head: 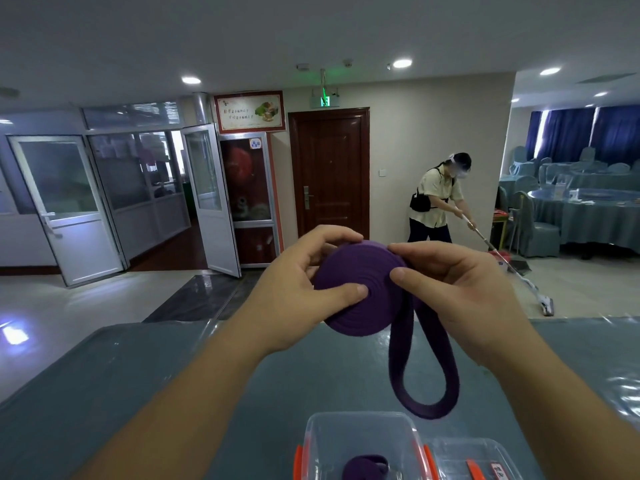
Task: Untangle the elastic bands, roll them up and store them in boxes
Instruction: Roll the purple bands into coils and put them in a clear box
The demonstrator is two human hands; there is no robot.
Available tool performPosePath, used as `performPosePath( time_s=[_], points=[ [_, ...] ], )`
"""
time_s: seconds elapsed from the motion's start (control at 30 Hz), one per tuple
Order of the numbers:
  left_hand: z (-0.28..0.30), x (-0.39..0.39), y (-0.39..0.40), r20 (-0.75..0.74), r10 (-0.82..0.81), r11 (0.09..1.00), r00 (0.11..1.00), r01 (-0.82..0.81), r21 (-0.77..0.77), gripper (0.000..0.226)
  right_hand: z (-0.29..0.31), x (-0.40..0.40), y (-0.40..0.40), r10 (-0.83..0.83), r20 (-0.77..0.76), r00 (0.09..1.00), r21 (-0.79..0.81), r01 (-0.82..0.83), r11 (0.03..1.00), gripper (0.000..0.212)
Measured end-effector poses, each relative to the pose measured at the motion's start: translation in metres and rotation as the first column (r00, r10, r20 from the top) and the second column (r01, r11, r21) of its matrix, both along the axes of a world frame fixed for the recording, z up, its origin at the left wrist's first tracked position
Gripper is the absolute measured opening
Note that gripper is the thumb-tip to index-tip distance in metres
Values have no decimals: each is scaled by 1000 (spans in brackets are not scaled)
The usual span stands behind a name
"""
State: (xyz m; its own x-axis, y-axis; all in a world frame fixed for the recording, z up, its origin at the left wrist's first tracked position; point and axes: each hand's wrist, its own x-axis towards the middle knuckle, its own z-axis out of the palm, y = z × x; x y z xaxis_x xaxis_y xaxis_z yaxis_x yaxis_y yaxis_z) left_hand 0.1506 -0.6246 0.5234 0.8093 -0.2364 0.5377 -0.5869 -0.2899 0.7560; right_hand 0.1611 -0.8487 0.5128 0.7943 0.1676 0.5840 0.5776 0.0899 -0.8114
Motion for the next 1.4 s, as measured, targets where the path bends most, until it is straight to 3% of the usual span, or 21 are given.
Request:
performPosePath(
  time_s=[0.2, 0.33, 0.43, 0.6, 0.73, 0.93, 1.07, 1.2, 1.3, 1.4],
  points=[
    [7, 1, 6, -81, -71, 985, 994, 83, 154, 56, -6, 1, 2, 33, -58, 998, -55, -37, 998, 43],
    [3, 2, 8, -75, -41, 996, 996, 46, 71, 54, -12, 4, 0, 6, -73, 997, -121, -15, 993, 49],
    [0, 5, 13, -14, 64, 998, 998, -64, -11, 54, -22, 9, -5, -33, -123, 992, -186, 9, 983, 40],
    [1, 10, 21, 25, 213, 969, 977, -208, -130, 53, -49, 20, -13, -211, -240, 948, -451, 84, 889, 29],
    [-1, 12, 25, 49, 275, 959, 960, -270, -81, 53, -58, 24, -14, -267, -274, 924, -512, 95, 853, 26],
    [-7, 16, 27, 22, 286, 954, 958, -283, -103, 52, -65, 27, -17, -243, -427, 871, -209, 167, 964, 14],
    [-9, 20, 30, -17, 276, 951, 961, -276, -136, 52, -64, 26, -18, -38, -550, 834, 121, 125, 985, 16],
    [-12, 24, 30, -53, 258, 956, 965, -263, -131, 53, -64, 26, -21, 238, -522, 819, 440, 20, 898, 27],
    [-14, 27, 30, -76, 255, 953, 964, -264, -150, 54, -61, 24, -22, 455, -460, 763, 661, -48, 749, 15],
    [-14, 27, 29, -86, 242, 954, 966, -253, -159, 54, -59, 21, -22, 508, -471, 721, 716, -24, 697, 19]
  ],
)
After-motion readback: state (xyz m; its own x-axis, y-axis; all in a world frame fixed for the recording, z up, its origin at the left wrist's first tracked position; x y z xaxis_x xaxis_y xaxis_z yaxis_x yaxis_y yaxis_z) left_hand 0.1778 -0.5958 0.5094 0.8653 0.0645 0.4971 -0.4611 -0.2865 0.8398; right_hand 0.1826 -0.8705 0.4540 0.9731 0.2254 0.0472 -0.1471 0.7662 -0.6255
